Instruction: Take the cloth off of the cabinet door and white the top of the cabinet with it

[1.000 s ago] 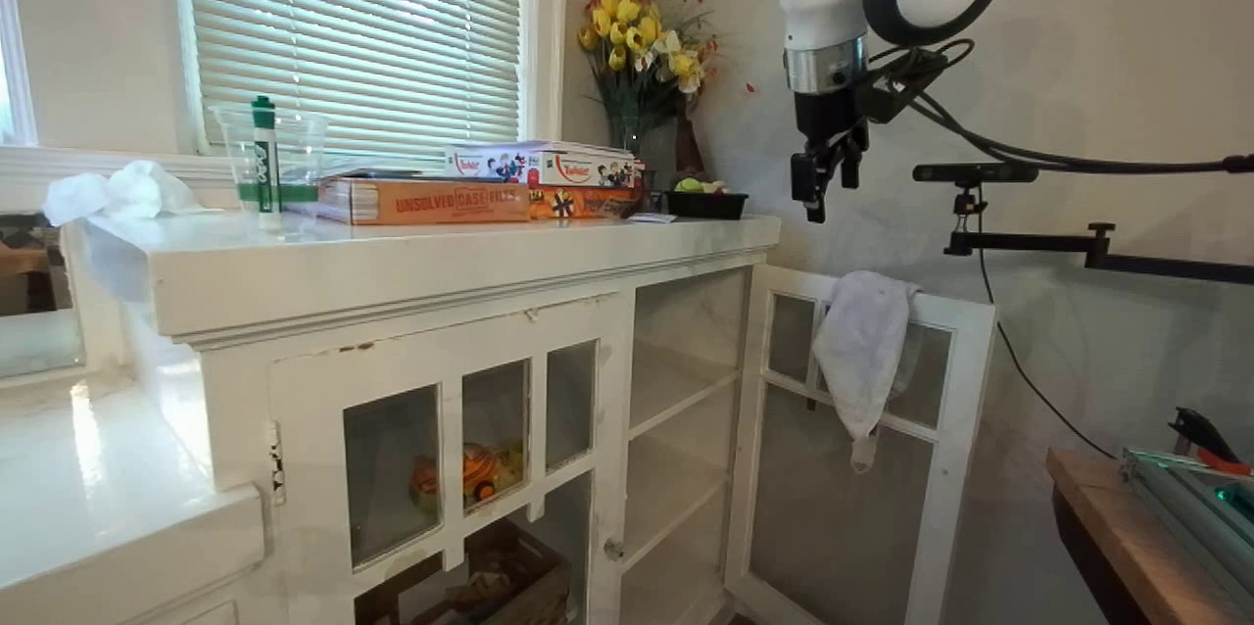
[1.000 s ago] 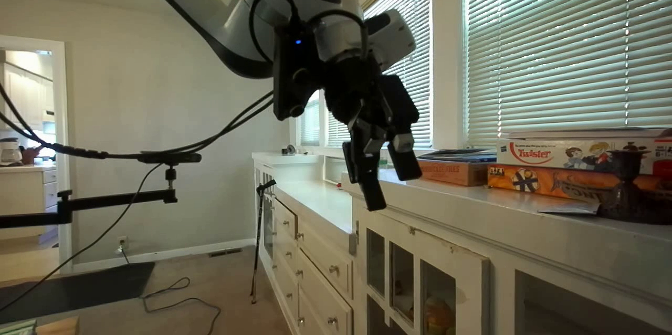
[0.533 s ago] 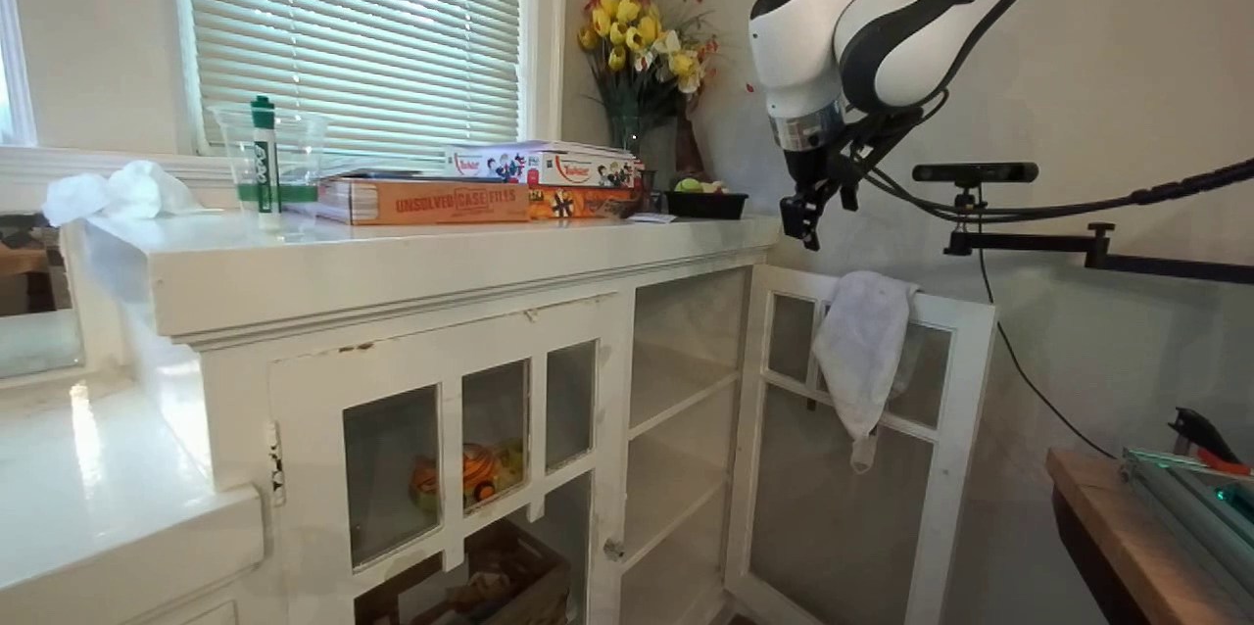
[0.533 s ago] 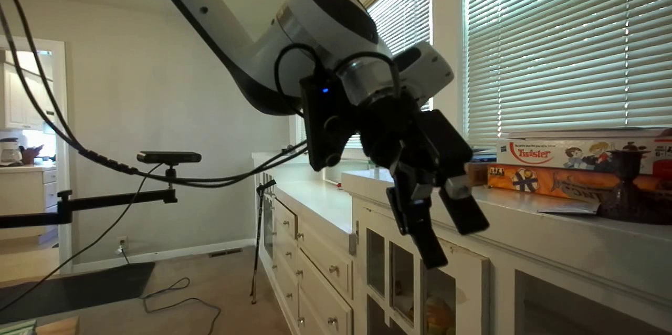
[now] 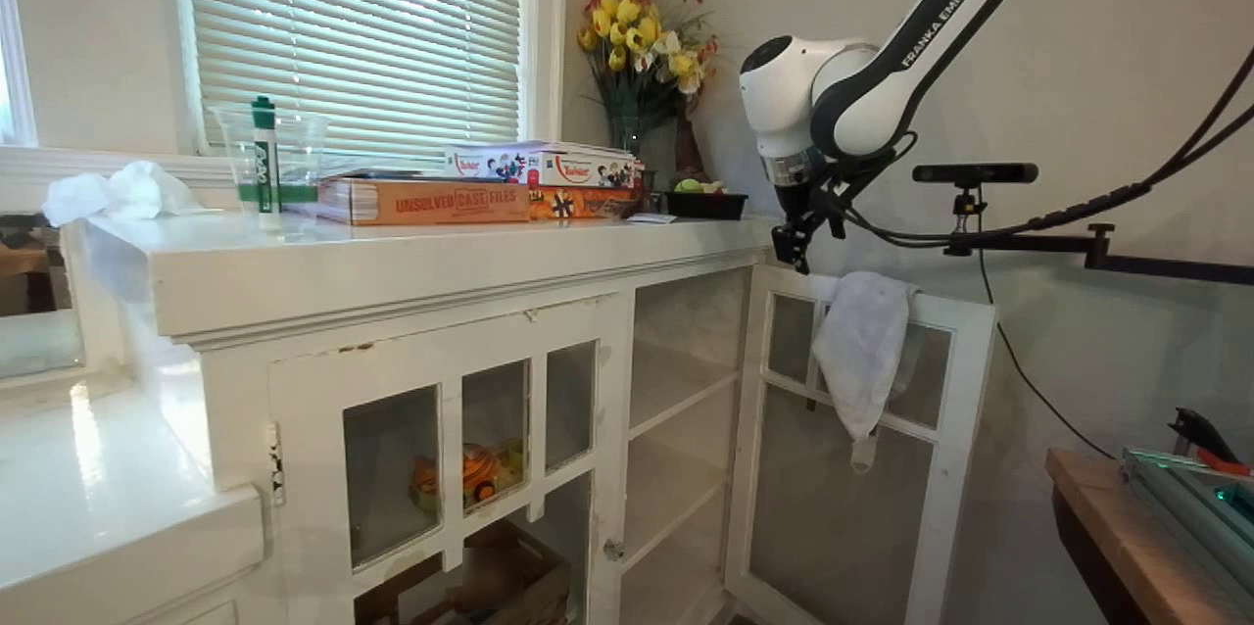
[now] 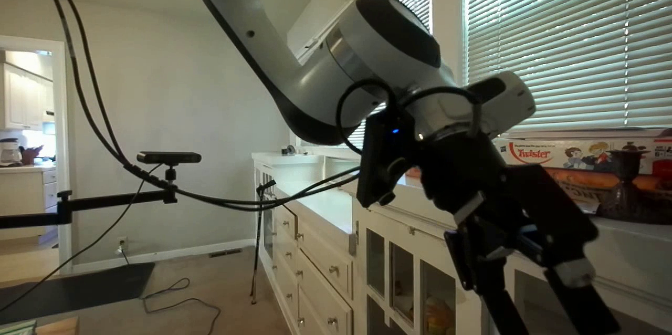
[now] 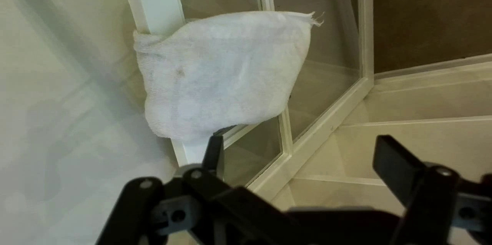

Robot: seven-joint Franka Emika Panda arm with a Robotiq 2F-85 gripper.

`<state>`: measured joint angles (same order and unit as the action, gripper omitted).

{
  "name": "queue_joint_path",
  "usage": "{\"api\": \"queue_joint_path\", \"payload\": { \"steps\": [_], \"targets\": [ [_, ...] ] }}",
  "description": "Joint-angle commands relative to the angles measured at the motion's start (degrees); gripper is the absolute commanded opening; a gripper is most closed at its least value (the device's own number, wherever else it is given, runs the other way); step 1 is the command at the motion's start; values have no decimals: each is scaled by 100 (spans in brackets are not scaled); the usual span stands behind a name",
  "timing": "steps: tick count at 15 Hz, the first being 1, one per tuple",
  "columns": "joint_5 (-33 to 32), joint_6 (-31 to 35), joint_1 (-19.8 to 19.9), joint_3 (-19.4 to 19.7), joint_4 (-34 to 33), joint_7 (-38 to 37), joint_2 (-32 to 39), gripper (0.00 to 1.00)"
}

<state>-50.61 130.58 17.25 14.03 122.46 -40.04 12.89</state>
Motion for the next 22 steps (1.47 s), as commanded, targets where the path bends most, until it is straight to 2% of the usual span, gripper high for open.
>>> {"api": "queue_joint_path", "payload": {
  "steps": [1,2,8,15,18,22],
  "targets": [
    [529,394,141,196,-430,866,455,100],
    [287,248,-58,285,-170,448,229,100],
    [397,355,-21,352,-337,713,398,100],
    [252,127,-9,815,-750,181,962,100],
    [311,422,143,938,-955,331,1300,100],
    [412,497,329,1031,-1359,562,1840,100]
  ]
}}
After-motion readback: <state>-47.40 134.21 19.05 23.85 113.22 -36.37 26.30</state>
